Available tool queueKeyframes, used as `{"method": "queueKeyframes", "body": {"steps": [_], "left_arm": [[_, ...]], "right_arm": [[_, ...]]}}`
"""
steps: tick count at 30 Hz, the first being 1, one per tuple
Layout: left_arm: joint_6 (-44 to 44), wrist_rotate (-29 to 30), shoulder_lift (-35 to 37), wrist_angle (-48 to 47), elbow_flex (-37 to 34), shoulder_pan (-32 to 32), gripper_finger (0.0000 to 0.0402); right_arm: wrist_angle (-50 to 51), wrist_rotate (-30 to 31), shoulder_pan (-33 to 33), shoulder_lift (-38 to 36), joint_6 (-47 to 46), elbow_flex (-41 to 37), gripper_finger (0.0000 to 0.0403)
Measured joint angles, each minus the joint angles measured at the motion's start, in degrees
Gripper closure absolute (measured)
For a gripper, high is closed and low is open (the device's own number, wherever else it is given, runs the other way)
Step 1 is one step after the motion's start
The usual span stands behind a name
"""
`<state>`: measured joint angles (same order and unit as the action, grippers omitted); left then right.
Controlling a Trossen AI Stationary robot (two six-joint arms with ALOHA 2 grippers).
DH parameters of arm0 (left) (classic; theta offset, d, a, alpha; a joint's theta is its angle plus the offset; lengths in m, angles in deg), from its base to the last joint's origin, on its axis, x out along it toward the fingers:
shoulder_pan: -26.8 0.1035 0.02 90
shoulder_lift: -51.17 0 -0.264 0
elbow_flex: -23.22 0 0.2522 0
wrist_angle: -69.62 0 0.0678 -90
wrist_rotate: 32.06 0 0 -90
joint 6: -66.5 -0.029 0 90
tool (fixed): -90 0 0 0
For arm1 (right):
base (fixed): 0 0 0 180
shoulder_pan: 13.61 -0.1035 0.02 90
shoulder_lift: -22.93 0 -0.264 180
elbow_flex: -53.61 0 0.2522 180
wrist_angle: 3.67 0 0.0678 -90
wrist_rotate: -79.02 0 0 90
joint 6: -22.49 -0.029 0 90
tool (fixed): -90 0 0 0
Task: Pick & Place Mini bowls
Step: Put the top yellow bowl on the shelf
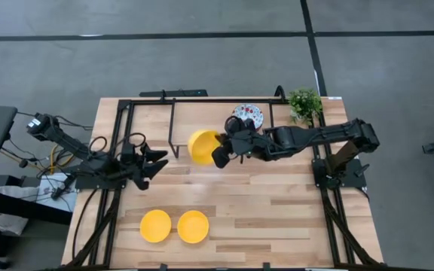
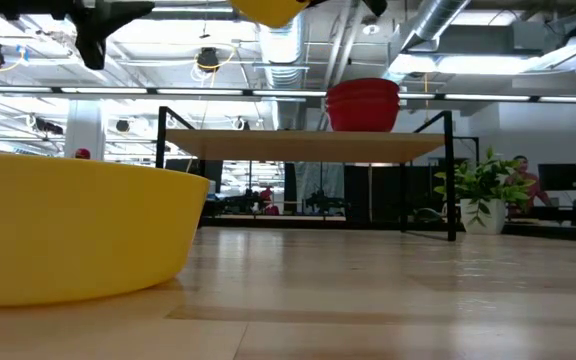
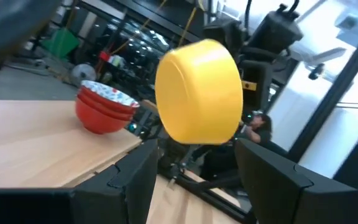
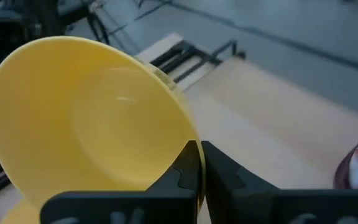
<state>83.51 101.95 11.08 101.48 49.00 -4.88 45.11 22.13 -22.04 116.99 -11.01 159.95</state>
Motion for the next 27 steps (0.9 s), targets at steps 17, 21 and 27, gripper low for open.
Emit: {"method": "queueKeyframes", "body": {"steps": [17, 21, 27], "left_arm": [[-0.57, 2.53, -7.19, 1.32, 8.55, 0.25, 0.0186], [-1.1, 4.57, -6.58, 1.99, 8.57, 1.26, 0.0186], [-16.62, 14.49, -9.05, 1.95, 13.83, 1.21, 0.0187]], "right_arm": [[-11.65, 12.12, 2.52, 5.69, 17.35, 1.45, 0.0403], [-11.82, 12.58, 3.04, 7.4, 20.51, 5.07, 0.0403], [-11.2, 16.49, 3.48, 10.55, 23.75, 10.62, 0.0403]]}}
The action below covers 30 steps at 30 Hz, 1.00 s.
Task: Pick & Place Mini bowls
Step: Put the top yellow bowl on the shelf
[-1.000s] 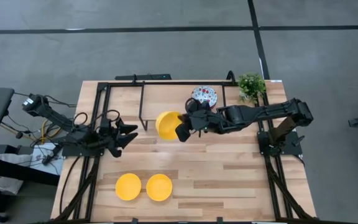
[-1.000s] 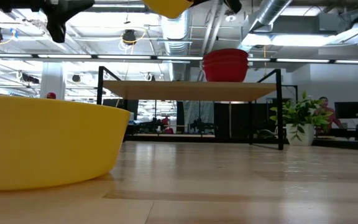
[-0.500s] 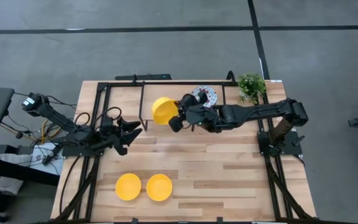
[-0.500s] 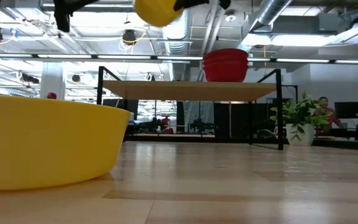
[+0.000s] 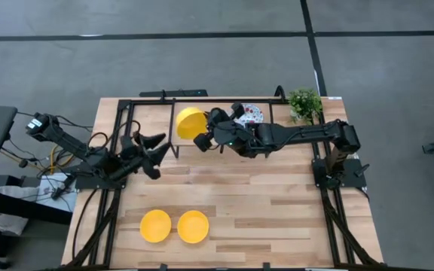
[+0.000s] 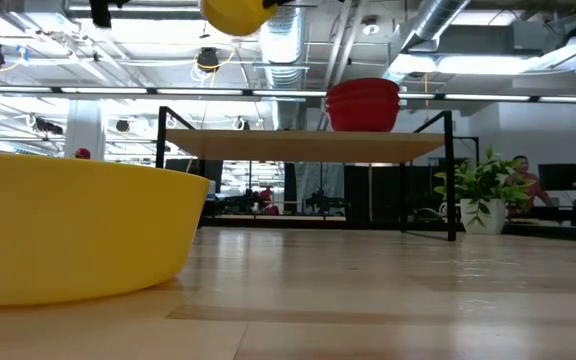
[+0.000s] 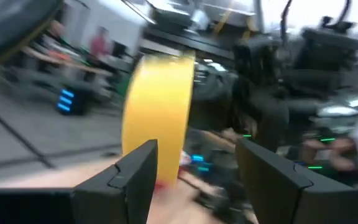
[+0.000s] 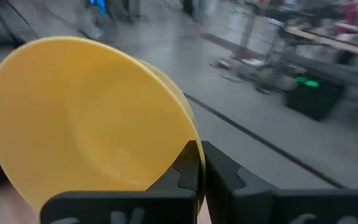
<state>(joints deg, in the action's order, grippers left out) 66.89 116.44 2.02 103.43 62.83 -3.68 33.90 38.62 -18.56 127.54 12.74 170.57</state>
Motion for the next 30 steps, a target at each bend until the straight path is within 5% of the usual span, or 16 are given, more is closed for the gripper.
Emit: {"method": "queueKeyframes", "body": {"steps": [7, 12, 30], "left_arm": [[-19.55, 15.31, -7.23, -0.15, 9.22, -0.77, 0.0187], [-24.33, 24.31, -12.1, -0.11, 12.08, -0.91, 0.0187], [-23.73, 20.91, -15.12, 0.44, 12.98, 3.28, 0.0187]], "right_arm": [[2.71, 8.59, -0.2, 3.22, 2.31, 3.39, 0.0403], [2.1, 11.92, -0.17, 3.48, 2.77, 3.37, 0.0403], [-4.14, 10.26, 0.11, 3.5, 2.7, 3.37, 0.0403]]}}
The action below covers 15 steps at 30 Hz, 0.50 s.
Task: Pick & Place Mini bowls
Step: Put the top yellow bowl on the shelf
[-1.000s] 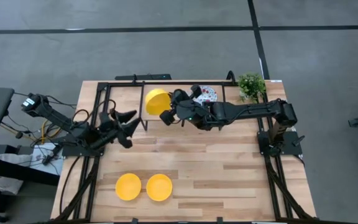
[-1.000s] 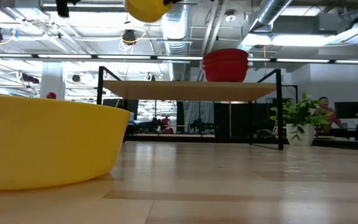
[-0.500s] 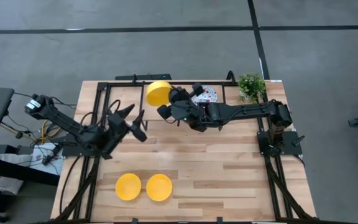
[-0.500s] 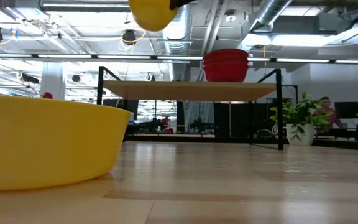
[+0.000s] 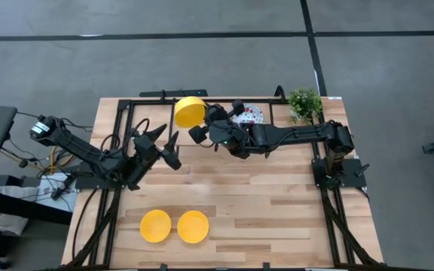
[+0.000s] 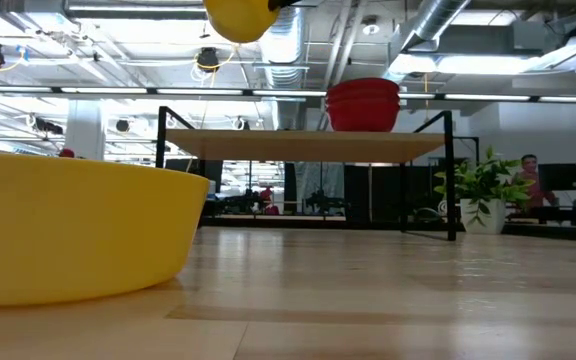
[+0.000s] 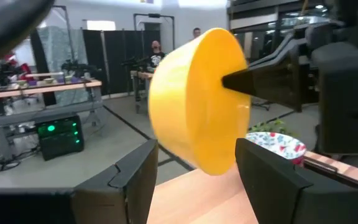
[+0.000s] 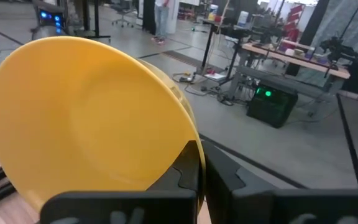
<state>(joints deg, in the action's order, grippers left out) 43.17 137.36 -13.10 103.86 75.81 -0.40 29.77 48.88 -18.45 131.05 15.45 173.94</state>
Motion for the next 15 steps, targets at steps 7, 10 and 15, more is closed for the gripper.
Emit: {"method": "queueKeyframes", "body": {"steps": [7, 10, 15], "left_arm": [[0.02, -0.37, 0.02, 0.07, 0.0, 0.0, 0.0187], [0.02, -0.37, 0.02, 0.09, 0.0, 0.0, 0.0187], [0.13, -0.3, 0.02, 0.14, 0.0, 1.2, 0.0187]], "right_arm": [[-1.76, -2.92, -0.02, 0.0, 0.0, 0.0, 0.0403], [-1.76, -2.91, -0.19, 0.0, -0.02, 0.0, 0.0403], [-2.52, -2.95, -1.26, 0.03, -0.02, 0.0, 0.0403]]}}
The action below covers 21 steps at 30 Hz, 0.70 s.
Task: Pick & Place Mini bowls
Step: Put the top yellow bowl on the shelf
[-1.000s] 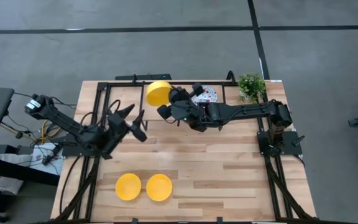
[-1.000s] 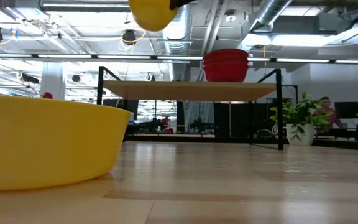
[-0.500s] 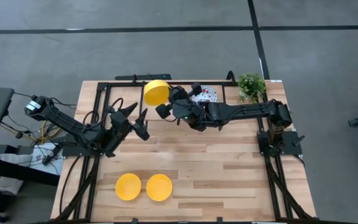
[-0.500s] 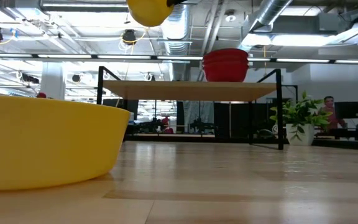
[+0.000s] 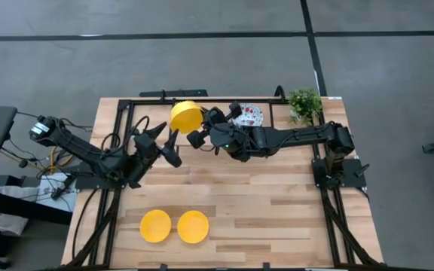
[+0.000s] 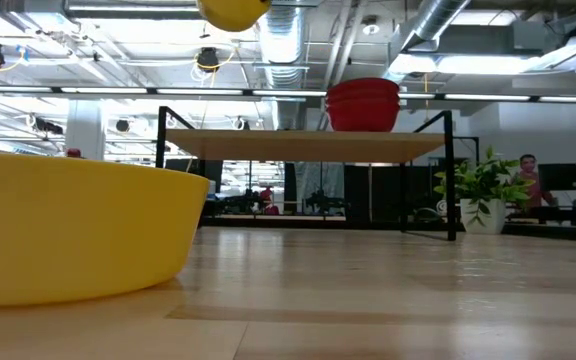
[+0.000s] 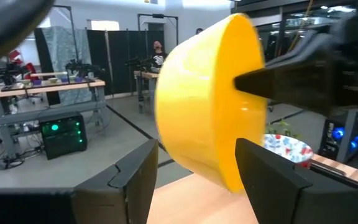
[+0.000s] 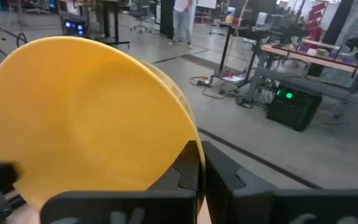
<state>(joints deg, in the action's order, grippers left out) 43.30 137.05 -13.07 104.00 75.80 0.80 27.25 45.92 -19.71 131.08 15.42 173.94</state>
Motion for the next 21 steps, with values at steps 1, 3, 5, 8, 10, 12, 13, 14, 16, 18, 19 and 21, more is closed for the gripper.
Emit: {"method": "queueKeyframes", "body": {"steps": [1, 3, 5, 8, 10, 12, 13, 14, 16, 18, 19, 21], "left_arm": [[0.11, 0.04, 0.0, 0.11, -0.02, 0.35, 0.0187], [0.13, 0.06, 0.0, 0.21, -0.02, 0.91, 0.0187], [0.13, 0.09, 0.0, 0.21, -0.02, 1.22, 0.0187], [0.12, 0.13, 0.0, 0.22, -0.04, 1.38, 0.0188], [0.11, 0.13, 0.0, 0.23, -0.04, 1.35, 0.0193], [0.03, 0.33, 0.0, 0.23, -0.04, 1.35, 0.0203], [-0.25, 0.67, 0.0, 0.23, -0.04, 1.35, 0.0209], [-0.34, 1.32, 0.0, 0.2, -0.04, 1.35, 0.0217], [-0.37, 2.14, 0.01, 0.21, -0.04, 1.35, 0.0233], [-0.39, 2.14, 0.02, 0.15, -0.04, 1.38, 0.0249], [-0.39, 2.14, 0.02, 0.17, -0.04, 1.38, 0.0256], [-0.42, 2.16, 0.02, 0.17, -0.04, 1.85, 0.0271]], "right_arm": [[-0.36, 0.17, -0.13, 0.47, 0.0, 0.02, 0.0403], [-0.82, 0.28, -0.3, 1.38, 0.04, 0.03, 0.0403], [-1.13, 0.04, -0.48, 2.49, 0.06, -0.09, 0.0403], [-1.03, 0.17, -0.61, 2.96, 1.6, -0.09, 0.0403], [-2.48, 1.29, -0.64, 3.5, 2.63, 0.04, 0.0403], [-2.65, 3.44, -0.69, 3.53, 4.35, -0.09, 0.0403], [-3.3, 3.77, -0.66, 3.52, 5.48, -0.09, 0.0403], [-4.13, 4.25, -0.67, 3.46, 5.9, -0.07, 0.0403], [-5.04, 4.59, -0.69, 3.31, 6.02, -0.02, 0.0403], [-5.62, 4.46, -0.76, 3.37, 6.49, -0.02, 0.0403], [-6.01, 4.27, -0.85, 3.38, 7.05, -0.02, 0.0403], [-7.14, 4.1, -1.06, 3.38, 7.54, -0.02, 0.0403]]}}
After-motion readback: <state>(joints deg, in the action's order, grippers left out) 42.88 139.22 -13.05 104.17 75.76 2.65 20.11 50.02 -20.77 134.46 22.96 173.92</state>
